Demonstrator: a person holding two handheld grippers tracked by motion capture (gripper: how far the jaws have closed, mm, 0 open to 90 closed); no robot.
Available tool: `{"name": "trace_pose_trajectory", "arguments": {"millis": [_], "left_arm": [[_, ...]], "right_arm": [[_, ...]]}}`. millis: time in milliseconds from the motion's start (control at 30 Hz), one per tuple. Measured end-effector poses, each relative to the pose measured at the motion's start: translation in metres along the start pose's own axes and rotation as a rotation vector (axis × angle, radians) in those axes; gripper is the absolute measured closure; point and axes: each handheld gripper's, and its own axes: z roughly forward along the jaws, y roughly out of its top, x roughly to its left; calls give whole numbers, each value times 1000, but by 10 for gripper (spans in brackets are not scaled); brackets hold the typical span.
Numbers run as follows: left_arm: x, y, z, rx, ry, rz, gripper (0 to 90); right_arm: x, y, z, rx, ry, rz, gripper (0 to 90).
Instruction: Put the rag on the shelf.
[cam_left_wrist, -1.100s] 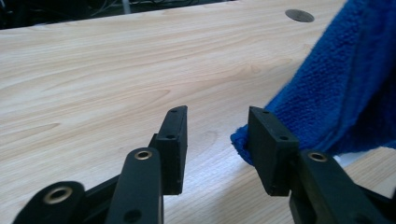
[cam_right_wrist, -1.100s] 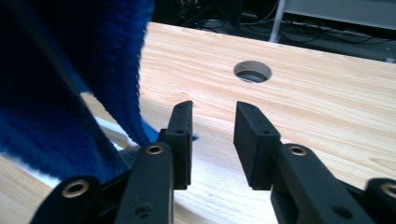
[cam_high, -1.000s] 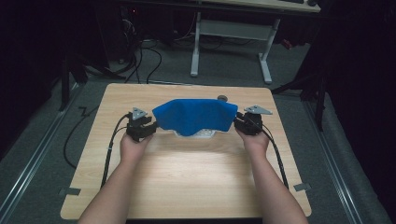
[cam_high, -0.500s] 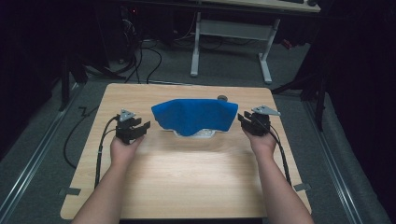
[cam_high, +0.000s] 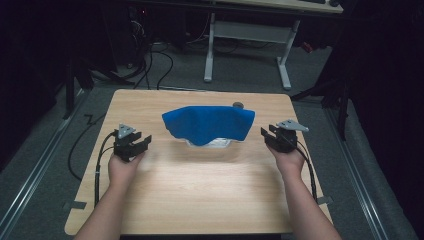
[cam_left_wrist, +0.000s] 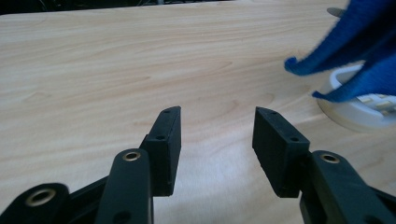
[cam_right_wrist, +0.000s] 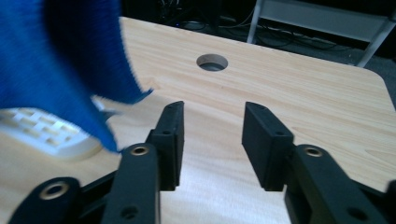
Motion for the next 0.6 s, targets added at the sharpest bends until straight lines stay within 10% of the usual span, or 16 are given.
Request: {"name": "trace_pose_trajectory", "arguments": {"millis": [300, 600], "left_arm": [[-29, -34, -47, 37, -38, 14, 486], [-89, -66, -64, 88, -136, 95, 459]], "right_arm": [[16, -22, -47, -36, 26, -43, 514], [57, -62, -81, -21, 49, -98, 453]]}}
